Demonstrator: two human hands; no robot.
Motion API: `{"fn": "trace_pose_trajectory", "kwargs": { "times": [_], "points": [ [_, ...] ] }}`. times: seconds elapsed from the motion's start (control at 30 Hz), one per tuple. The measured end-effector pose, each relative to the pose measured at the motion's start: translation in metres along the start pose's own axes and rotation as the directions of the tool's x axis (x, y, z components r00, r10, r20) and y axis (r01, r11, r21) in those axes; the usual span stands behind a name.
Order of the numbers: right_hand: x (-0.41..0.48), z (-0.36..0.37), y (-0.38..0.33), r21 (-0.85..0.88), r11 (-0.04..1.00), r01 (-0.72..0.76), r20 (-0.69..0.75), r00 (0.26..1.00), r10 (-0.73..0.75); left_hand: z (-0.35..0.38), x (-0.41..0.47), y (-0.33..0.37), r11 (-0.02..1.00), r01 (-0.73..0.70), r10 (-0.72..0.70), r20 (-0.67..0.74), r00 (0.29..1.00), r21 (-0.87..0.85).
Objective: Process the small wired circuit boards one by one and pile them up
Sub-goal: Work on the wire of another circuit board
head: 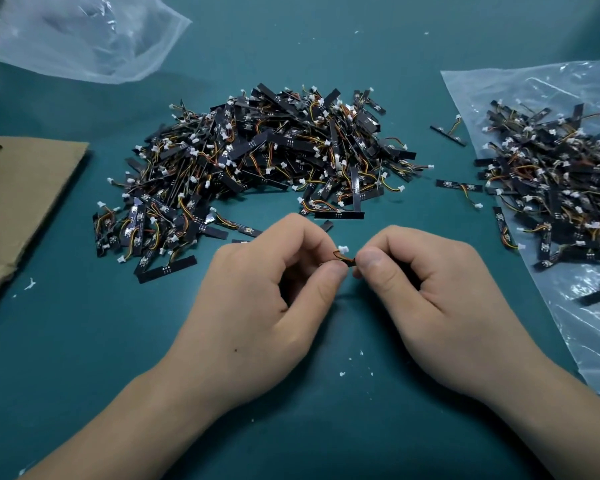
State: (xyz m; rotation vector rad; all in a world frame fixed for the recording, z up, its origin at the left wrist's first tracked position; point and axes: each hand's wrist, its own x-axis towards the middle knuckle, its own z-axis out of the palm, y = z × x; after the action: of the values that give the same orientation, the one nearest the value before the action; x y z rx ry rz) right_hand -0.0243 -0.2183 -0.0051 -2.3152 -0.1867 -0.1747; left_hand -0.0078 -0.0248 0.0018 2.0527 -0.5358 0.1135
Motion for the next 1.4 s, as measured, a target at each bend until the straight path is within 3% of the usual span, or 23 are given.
{"fn": "trace_pose_trajectory", "kwargs": {
  "times": [0.3,0.93,1.4],
  "points": [
    [0.0003,-0.0025,-0.0027,0.028,1.0,0.003,0.003,1.0,-0.003,0.0005,0.0016,-0.0008,0.996,0.064,-0.069,0.078,0.995,0.067],
    [0.0012,-0.0021,-0.002,0.004,1.0,0.01,0.055,0.998,-0.011,0.0004,-0.0006,0.0024,0.99,0.103,-0.105,0.021,0.994,0.094],
    [0.0012,-0.0024,-0.0024,-0.012,1.0,0.012,0.069,0.998,-0.011,0.0014,0.0,0.0008,0.991,0.094,-0.1,0.054,0.994,0.092]
  ]
}}
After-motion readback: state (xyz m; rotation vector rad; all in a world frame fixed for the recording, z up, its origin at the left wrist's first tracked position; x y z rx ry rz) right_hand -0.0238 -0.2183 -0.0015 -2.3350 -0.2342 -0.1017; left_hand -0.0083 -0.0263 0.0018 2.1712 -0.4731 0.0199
